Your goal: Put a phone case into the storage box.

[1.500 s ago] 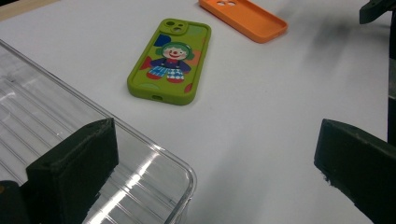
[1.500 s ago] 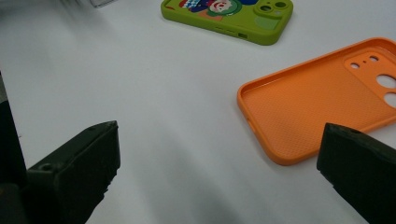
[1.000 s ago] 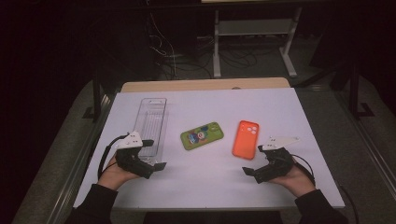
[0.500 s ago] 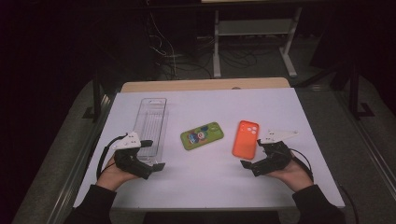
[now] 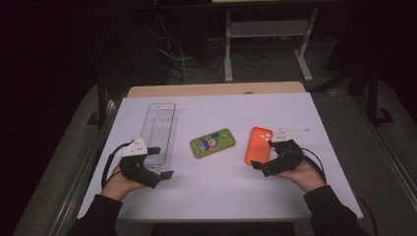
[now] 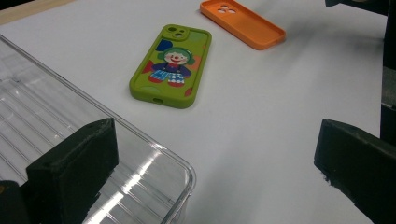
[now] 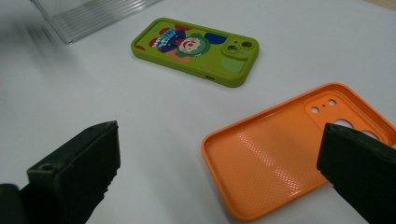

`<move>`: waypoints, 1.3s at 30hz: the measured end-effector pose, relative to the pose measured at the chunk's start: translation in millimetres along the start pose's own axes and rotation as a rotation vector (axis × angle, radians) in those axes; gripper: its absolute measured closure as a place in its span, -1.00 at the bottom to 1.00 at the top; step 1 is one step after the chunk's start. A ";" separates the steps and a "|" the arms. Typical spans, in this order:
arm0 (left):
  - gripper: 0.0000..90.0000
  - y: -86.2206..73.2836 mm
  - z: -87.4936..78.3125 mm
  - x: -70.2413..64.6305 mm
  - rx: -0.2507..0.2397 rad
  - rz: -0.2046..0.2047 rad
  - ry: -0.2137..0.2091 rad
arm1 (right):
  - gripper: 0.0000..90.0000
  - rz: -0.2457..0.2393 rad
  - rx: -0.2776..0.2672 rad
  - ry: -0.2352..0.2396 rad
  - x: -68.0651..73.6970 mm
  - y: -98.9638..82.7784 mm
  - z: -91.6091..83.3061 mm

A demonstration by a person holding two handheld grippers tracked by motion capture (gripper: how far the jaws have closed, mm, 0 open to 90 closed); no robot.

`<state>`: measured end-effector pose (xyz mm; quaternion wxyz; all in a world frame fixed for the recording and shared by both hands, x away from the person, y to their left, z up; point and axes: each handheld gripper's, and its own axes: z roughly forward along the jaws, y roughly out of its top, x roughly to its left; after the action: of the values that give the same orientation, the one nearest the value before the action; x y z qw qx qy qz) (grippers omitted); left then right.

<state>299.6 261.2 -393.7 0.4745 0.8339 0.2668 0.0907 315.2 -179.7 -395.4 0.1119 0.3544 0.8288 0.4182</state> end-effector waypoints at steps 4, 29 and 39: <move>-1.00 -0.1 0.3 1.0 0.004 0.000 -0.002 | -1.00 -0.002 0.006 0.000 -2.2 3.1 3.2; -1.00 0.4 0.9 2.9 0.015 0.003 -0.005 | -1.00 -0.016 0.036 0.000 -12.6 29.1 23.8; -1.00 0.5 0.9 2.7 0.014 0.001 -0.005 | -1.00 -0.010 0.037 -0.006 -15.0 45.6 36.9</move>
<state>302.4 261.8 -394.1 0.4691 0.8376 0.2660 0.0869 366.4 -149.1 -384.9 0.1099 0.3536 0.8377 0.4014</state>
